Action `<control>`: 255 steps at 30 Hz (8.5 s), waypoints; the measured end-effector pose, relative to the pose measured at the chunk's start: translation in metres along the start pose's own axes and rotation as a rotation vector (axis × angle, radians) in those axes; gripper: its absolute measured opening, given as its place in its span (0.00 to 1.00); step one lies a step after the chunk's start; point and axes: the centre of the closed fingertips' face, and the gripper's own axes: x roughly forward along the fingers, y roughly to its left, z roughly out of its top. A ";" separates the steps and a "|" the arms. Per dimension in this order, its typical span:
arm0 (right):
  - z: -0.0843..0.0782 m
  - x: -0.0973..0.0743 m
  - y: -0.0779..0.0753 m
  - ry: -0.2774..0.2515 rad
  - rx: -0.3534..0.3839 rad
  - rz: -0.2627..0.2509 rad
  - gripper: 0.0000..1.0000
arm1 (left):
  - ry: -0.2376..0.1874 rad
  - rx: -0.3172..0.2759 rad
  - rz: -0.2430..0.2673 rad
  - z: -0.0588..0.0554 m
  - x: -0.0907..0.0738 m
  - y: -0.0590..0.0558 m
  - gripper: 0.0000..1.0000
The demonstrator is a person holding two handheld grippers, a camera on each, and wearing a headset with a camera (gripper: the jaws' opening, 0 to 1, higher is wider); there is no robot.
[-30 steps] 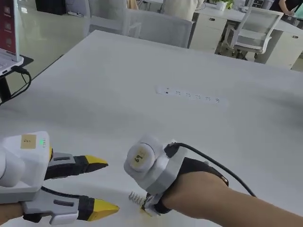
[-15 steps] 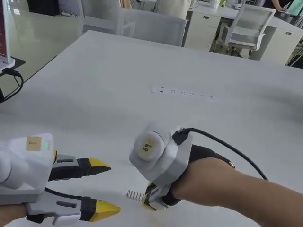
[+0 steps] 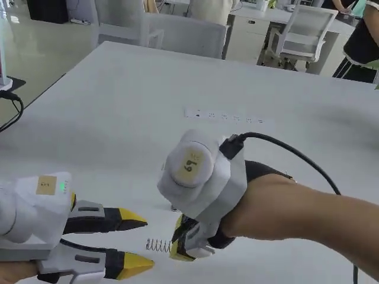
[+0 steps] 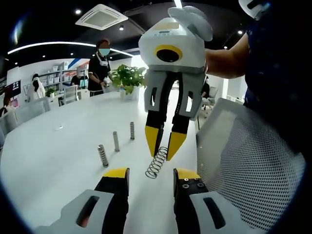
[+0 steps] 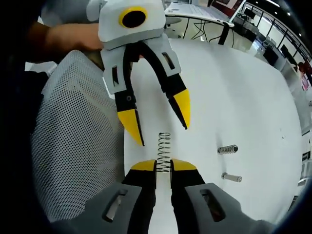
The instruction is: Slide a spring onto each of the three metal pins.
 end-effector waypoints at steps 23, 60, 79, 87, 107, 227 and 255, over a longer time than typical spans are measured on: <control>0.006 -0.014 0.007 -0.008 -0.136 0.025 0.08 | -0.017 0.032 -0.078 0.011 0.007 -0.015 0.05; 0.003 -0.017 0.009 -0.076 -0.058 0.052 0.08 | -0.064 0.027 -0.103 0.021 0.006 -0.022 0.03; 0.030 -0.036 0.014 -0.079 -0.095 0.042 0.08 | -0.090 0.042 -0.107 0.028 0.008 -0.024 0.03; 0.032 -0.037 0.016 -0.057 -0.105 0.045 0.07 | -0.097 0.039 -0.116 0.028 0.011 -0.027 0.03; 0.025 -0.037 0.015 -0.025 -0.100 0.038 0.07 | -0.089 0.056 -0.126 0.029 0.022 -0.029 0.03; -0.057 -0.021 -0.135 0.141 0.130 -0.085 0.08 | -0.043 -0.060 0.197 -0.009 -0.022 0.036 0.71; -0.061 -0.016 -0.134 0.148 0.142 -0.085 0.08 | -0.035 -0.056 0.188 -0.010 -0.021 0.039 0.68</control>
